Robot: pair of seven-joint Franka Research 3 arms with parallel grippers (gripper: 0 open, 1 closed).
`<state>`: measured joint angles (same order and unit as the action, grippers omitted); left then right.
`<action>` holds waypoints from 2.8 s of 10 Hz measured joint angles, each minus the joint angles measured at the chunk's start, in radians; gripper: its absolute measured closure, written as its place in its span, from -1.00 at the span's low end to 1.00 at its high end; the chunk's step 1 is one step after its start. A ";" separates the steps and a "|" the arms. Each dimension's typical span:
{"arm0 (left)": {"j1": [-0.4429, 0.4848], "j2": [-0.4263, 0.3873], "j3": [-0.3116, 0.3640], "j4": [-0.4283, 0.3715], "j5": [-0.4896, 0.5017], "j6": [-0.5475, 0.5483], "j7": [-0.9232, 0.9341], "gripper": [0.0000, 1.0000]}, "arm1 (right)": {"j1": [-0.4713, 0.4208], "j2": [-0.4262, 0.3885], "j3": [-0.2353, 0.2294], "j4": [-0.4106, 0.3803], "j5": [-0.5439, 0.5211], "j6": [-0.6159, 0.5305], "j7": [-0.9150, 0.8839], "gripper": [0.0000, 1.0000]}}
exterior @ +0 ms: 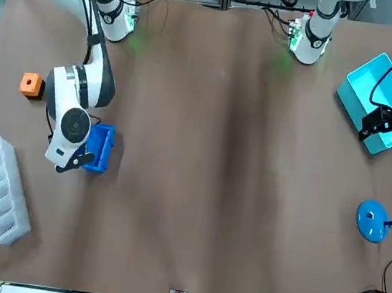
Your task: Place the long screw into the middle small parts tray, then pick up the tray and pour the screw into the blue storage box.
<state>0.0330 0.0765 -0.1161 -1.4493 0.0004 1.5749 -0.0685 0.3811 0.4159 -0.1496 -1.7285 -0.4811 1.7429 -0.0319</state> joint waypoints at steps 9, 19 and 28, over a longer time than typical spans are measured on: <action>-0.004 -0.007 -0.029 0.007 -0.018 0.000 0.000 -1.00 | 0.090 0.017 0.000 0.000 -0.068 -0.128 0.313 0.94; 0.009 -0.030 -0.029 0.007 -0.018 -0.079 -0.005 -1.00 | 0.007 0.008 -0.006 0.129 0.169 -0.096 0.205 0.94; 0.036 -0.039 -0.020 -0.004 -0.018 -0.091 -0.006 -1.00 | 0.135 0.073 0.020 0.331 0.822 0.065 0.318 0.94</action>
<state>0.0687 0.0376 -0.1365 -1.4536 -0.0173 1.4836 -0.0747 0.5164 0.4885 -0.1298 -1.3975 0.3407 1.8084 0.2866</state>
